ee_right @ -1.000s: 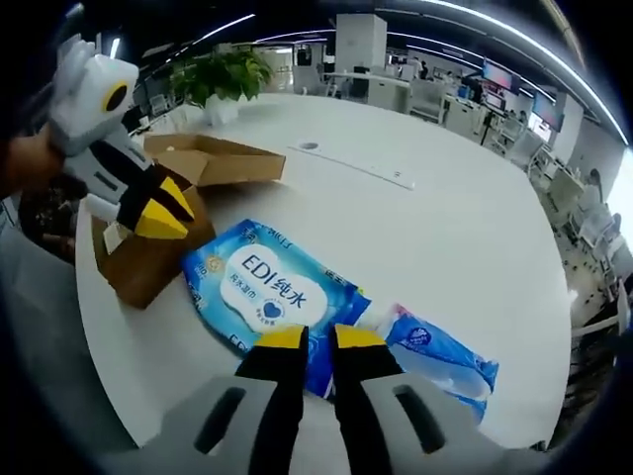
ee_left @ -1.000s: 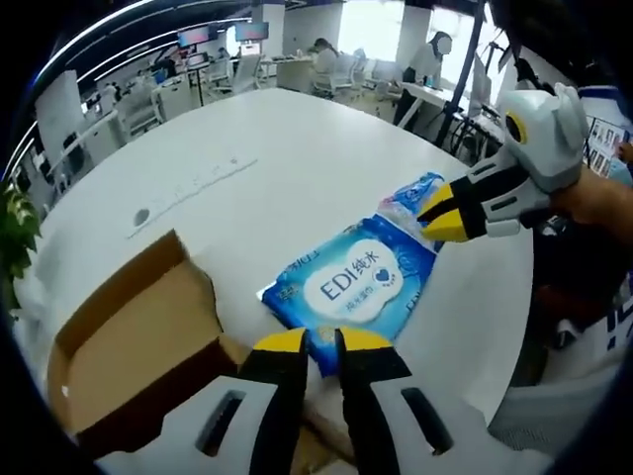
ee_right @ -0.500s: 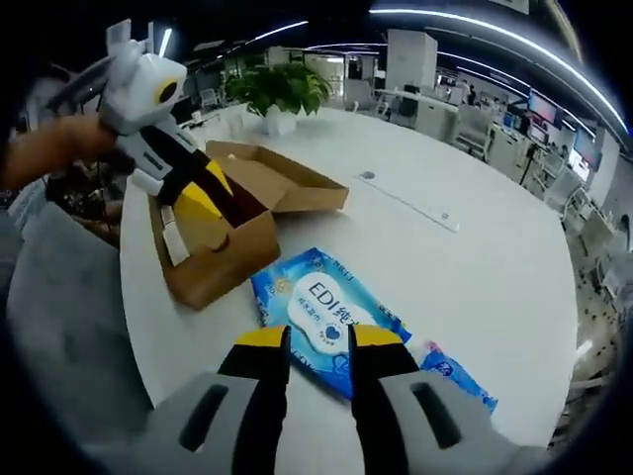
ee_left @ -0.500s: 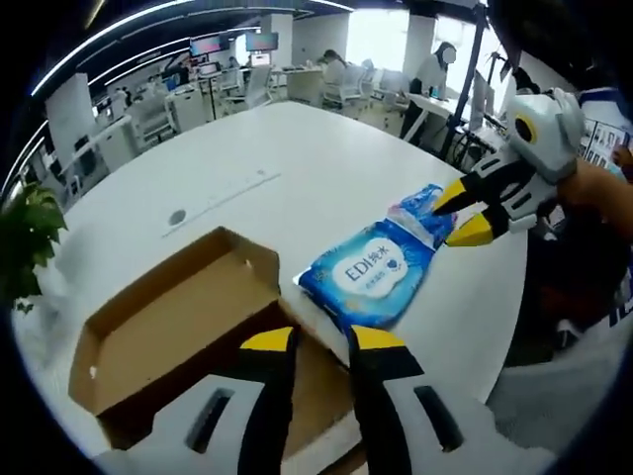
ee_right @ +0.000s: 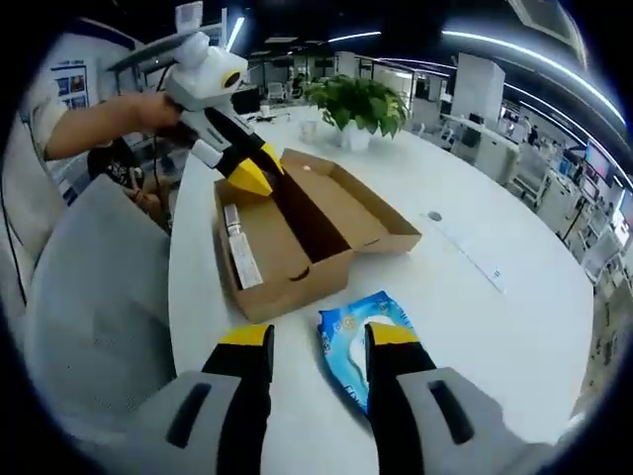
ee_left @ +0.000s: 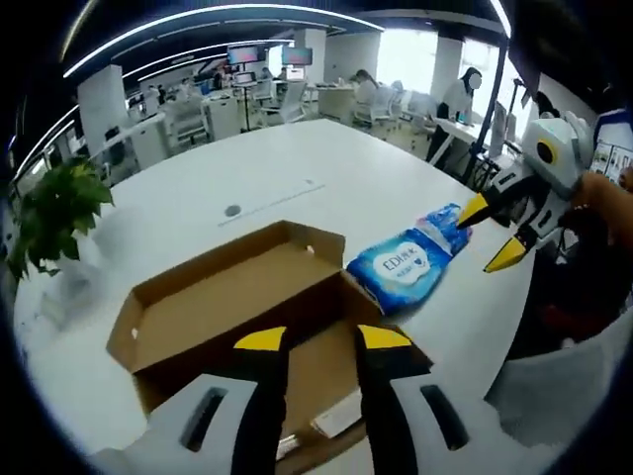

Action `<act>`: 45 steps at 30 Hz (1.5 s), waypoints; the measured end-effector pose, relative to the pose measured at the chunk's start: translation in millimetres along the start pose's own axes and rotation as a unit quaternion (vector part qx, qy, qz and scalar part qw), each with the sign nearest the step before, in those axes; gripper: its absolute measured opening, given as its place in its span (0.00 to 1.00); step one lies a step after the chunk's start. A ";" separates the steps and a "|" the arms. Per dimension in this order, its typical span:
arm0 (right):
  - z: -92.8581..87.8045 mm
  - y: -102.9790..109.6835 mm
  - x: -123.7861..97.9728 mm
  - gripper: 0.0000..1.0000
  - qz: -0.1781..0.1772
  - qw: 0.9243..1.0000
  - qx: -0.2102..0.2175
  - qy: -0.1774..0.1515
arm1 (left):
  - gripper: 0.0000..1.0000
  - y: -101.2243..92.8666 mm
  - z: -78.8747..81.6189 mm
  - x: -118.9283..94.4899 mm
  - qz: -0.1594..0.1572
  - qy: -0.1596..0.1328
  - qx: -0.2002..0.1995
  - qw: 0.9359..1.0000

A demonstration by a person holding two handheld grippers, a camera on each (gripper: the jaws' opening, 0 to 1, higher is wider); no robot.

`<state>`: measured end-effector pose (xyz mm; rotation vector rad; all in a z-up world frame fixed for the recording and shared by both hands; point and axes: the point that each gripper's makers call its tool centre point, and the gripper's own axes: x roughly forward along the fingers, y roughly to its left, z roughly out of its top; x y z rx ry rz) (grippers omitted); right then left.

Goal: Operate the shoe box by opening the lid, removing the specified soft item, and placing it in the target area until the item is outside and the box remains undamaged.

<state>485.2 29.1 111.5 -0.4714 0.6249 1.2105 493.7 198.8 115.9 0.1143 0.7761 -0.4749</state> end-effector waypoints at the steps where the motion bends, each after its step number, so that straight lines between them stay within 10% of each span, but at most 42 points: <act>1: 2.0 2.1 1.2 0.38 0.004 1.000 -0.004 0.002 | 0.27 2.5 -1.6 -1.7 0.002 -0.001 -0.001 1.000; 27: 22.4 47.5 34.9 0.50 0.106 0.990 -0.070 0.057 | 0.36 96.9 -80.8 -85.1 0.093 -0.007 -0.078 0.993; 45: 20.6 63.3 80.6 0.47 0.157 0.975 -0.124 0.093 | 0.38 128.2 -142.6 -101.1 0.115 0.001 -0.143 0.983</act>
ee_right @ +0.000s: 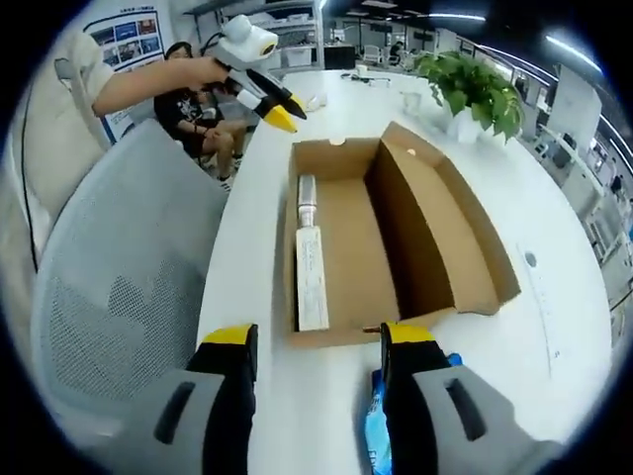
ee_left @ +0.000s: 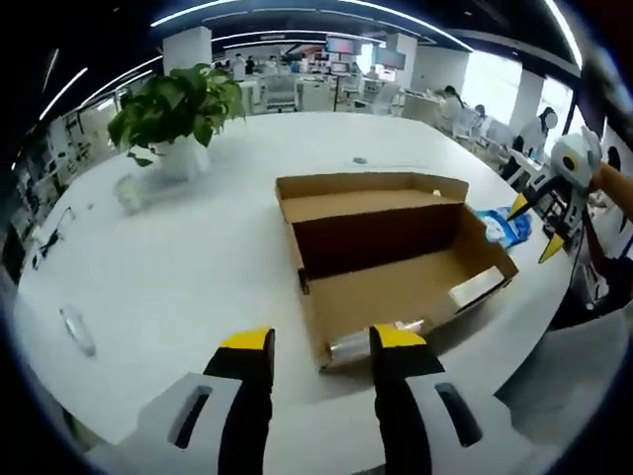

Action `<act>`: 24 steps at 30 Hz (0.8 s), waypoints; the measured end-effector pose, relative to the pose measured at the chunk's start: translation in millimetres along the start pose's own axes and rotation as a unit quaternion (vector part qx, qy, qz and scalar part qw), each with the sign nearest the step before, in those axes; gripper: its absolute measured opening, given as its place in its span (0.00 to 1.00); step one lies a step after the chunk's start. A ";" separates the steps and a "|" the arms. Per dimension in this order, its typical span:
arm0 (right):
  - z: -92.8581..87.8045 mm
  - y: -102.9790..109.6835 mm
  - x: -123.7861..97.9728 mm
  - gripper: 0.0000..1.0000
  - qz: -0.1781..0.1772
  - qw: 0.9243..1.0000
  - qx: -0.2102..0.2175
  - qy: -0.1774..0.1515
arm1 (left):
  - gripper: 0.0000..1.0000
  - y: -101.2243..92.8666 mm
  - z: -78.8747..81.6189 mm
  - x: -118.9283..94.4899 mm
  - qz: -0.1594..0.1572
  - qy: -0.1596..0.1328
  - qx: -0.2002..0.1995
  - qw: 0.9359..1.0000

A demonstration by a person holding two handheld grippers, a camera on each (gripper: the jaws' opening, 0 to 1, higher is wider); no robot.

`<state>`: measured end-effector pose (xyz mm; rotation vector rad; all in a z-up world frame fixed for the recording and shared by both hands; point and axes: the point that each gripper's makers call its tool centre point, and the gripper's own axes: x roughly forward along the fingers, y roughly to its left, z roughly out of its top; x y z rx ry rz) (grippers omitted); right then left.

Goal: Operate the shoe box by opening the lid, removing the specified soft item, and placing it in the target area until the item is outside and the box remains undamaged.

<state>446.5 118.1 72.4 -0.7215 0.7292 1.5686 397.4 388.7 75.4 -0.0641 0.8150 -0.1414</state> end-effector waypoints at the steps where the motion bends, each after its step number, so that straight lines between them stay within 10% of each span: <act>1: 1.7 -0.2 1.8 0.47 0.003 1.000 -0.001 -0.001 | 0.38 0.5 -0.5 -0.1 0.000 -0.001 -0.002 1.000; 24: 7.9 -9.6 42.7 0.42 0.048 0.998 -0.021 0.029 | 0.04 -2.3 -27.0 22.1 -0.016 0.021 -0.083 0.996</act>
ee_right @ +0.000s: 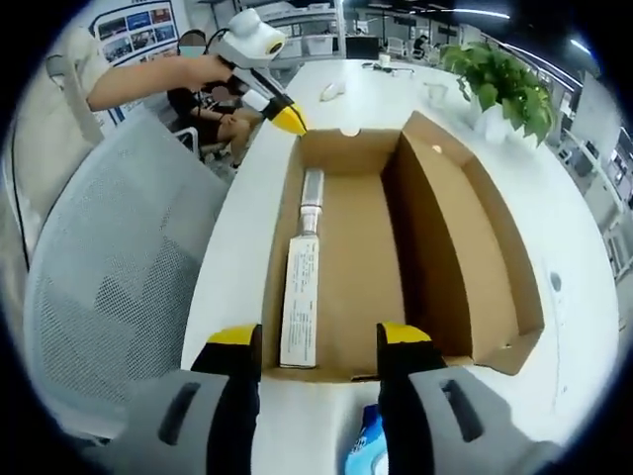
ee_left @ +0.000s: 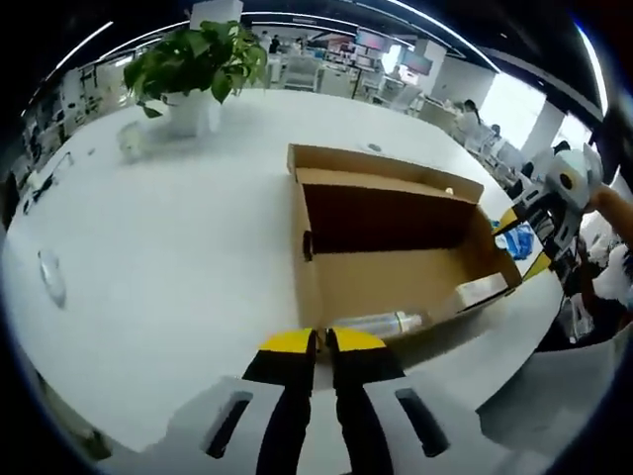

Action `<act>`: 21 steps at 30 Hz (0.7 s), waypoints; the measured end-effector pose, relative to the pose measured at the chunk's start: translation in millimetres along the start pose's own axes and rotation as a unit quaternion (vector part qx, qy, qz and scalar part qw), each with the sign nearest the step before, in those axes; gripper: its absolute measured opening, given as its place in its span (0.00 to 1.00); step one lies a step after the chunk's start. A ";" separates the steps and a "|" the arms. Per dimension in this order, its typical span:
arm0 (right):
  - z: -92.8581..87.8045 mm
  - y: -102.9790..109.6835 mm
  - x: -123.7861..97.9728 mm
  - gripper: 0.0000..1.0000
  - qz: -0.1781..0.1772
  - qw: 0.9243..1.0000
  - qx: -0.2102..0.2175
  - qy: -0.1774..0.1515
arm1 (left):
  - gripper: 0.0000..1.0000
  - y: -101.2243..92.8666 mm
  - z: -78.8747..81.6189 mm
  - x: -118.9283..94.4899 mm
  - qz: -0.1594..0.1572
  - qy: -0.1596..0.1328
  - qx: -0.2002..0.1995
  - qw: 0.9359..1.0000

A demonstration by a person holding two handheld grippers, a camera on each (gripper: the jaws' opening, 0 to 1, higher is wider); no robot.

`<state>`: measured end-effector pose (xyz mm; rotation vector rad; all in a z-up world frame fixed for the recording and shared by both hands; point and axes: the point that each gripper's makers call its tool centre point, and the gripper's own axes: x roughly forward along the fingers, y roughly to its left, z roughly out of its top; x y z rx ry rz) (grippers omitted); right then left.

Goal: Operate the shoe box by opening the lid, removing the specified soft item, and placing it in the target area until the item is outside and the box remains undamaged.

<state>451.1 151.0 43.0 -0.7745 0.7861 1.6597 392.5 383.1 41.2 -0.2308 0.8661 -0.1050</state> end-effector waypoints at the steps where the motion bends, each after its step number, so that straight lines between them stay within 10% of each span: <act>1: -0.3 -0.4 2.5 0.41 0.006 1.000 0.001 0.002 | 0.04 0.2 0.0 -0.4 0.002 -0.001 0.000 1.000; 21: -20.0 -0.3 35.5 0.36 0.043 0.997 -0.028 0.062 | 0.04 0.2 2.6 0.4 0.007 0.001 -0.002 1.000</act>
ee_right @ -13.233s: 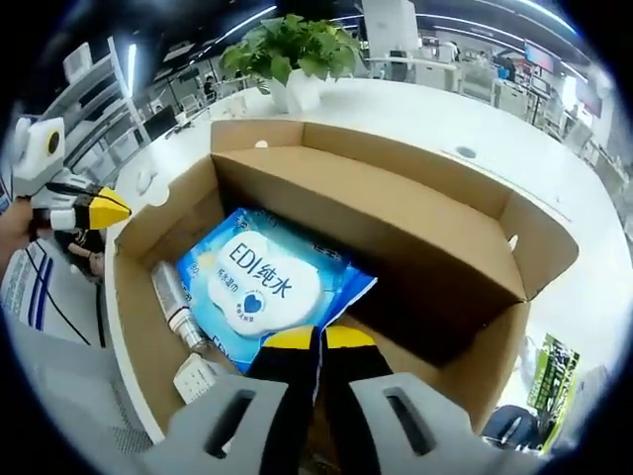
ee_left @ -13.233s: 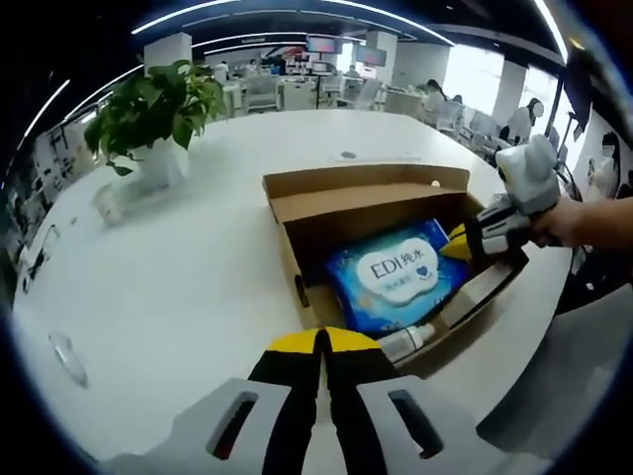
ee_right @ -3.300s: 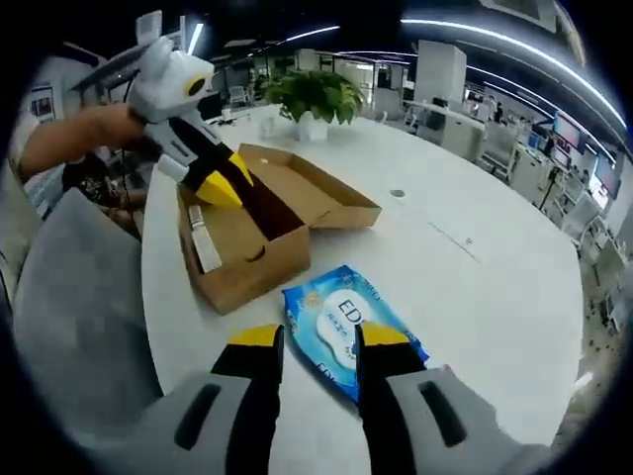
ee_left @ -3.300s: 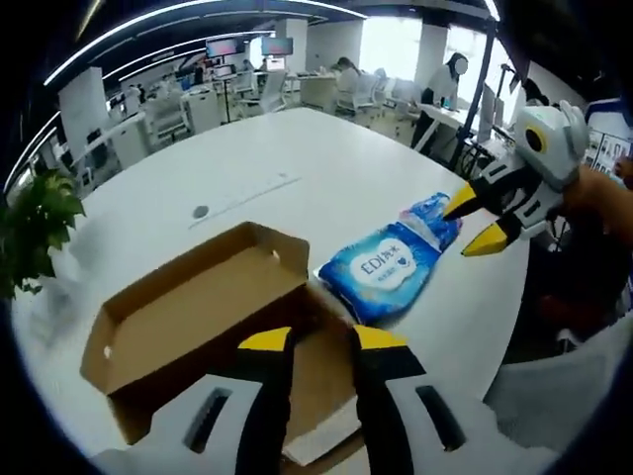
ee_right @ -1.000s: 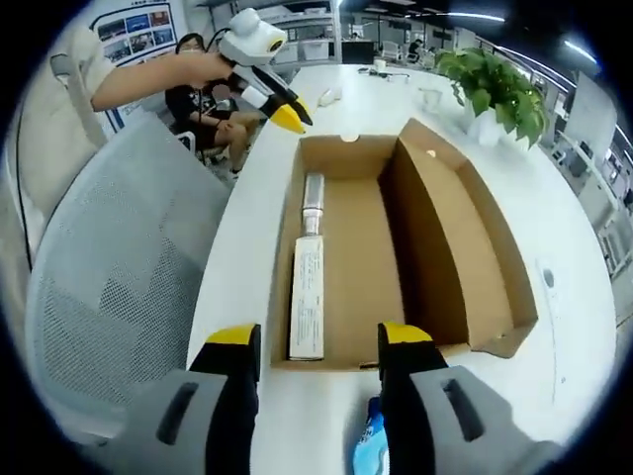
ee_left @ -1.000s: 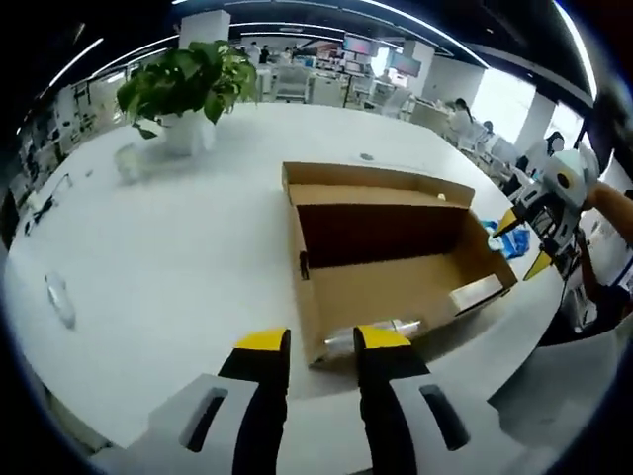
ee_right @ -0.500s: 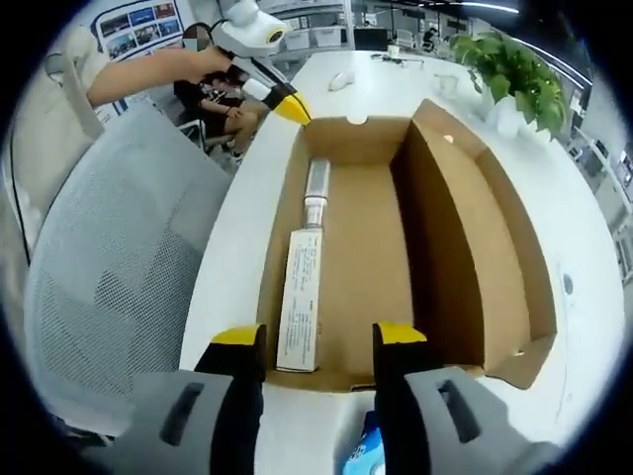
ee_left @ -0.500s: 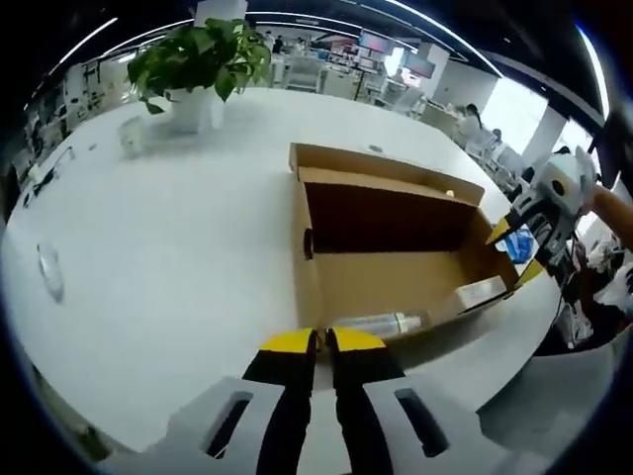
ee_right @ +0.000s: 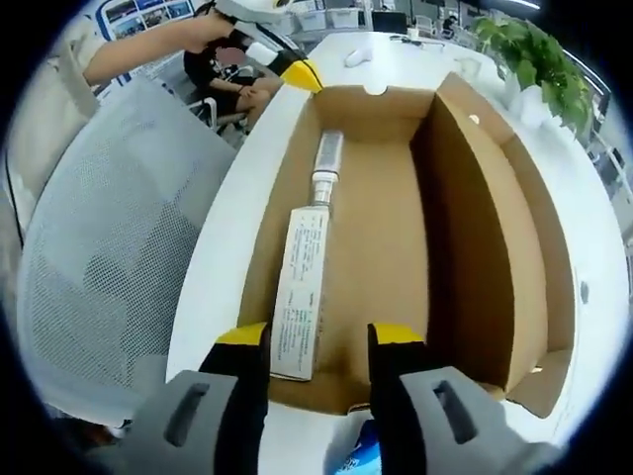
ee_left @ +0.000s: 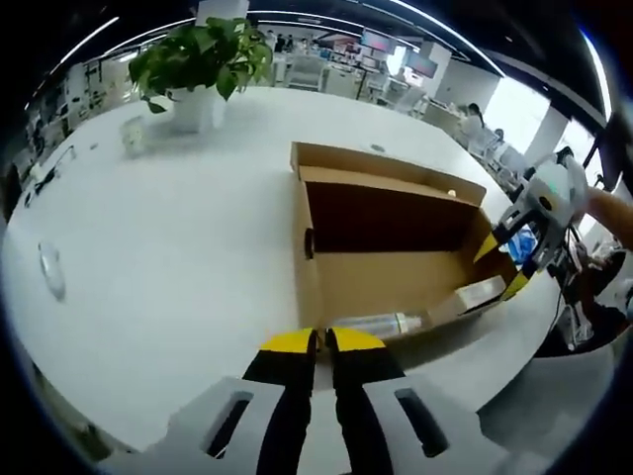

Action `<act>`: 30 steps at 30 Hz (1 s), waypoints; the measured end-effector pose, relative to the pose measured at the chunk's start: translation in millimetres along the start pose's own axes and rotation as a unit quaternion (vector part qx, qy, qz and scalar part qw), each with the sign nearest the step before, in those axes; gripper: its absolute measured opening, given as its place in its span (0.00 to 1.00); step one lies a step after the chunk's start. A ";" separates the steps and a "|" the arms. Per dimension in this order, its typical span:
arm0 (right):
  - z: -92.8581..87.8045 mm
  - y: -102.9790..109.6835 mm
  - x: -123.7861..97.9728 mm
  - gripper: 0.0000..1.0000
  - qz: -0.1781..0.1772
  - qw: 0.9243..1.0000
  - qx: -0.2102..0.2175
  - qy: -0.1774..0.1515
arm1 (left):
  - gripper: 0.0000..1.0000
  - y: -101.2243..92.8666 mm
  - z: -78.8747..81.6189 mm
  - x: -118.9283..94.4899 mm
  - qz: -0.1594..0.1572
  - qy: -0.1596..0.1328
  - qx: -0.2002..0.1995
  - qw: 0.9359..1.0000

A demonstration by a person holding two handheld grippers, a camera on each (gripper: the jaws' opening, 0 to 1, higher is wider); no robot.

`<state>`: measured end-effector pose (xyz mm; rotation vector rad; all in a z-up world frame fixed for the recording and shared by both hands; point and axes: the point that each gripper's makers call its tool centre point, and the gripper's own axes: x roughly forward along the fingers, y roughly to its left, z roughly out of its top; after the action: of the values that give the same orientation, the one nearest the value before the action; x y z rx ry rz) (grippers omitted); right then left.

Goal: Operate the shoe box by opening the lid, removing the specified soft item, and placing it in the target area until the item is outside and the box remains undamaged.

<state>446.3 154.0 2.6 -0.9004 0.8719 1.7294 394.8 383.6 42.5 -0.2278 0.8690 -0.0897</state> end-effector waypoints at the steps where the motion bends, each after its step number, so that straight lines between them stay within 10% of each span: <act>1: -0.2 0.2 0.7 0.33 -0.001 1.000 -0.001 0.001 | 0.04 -0.1 0.2 0.0 0.000 0.000 -0.001 1.000; 8: -0.2 4.2 9.6 0.17 -0.005 1.000 -0.016 0.003 | 0.04 -0.1 0.6 0.0 -0.002 0.000 -0.003 1.000; 30: 21.0 0.8 -17.4 0.16 -0.041 0.998 0.003 -0.057 | 0.03 1.3 -0.3 -0.2 -0.002 0.001 -0.010 1.000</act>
<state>446.4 164.6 27.8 -0.8143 0.7554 1.6884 394.4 384.9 42.1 -0.2473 0.8722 -0.0850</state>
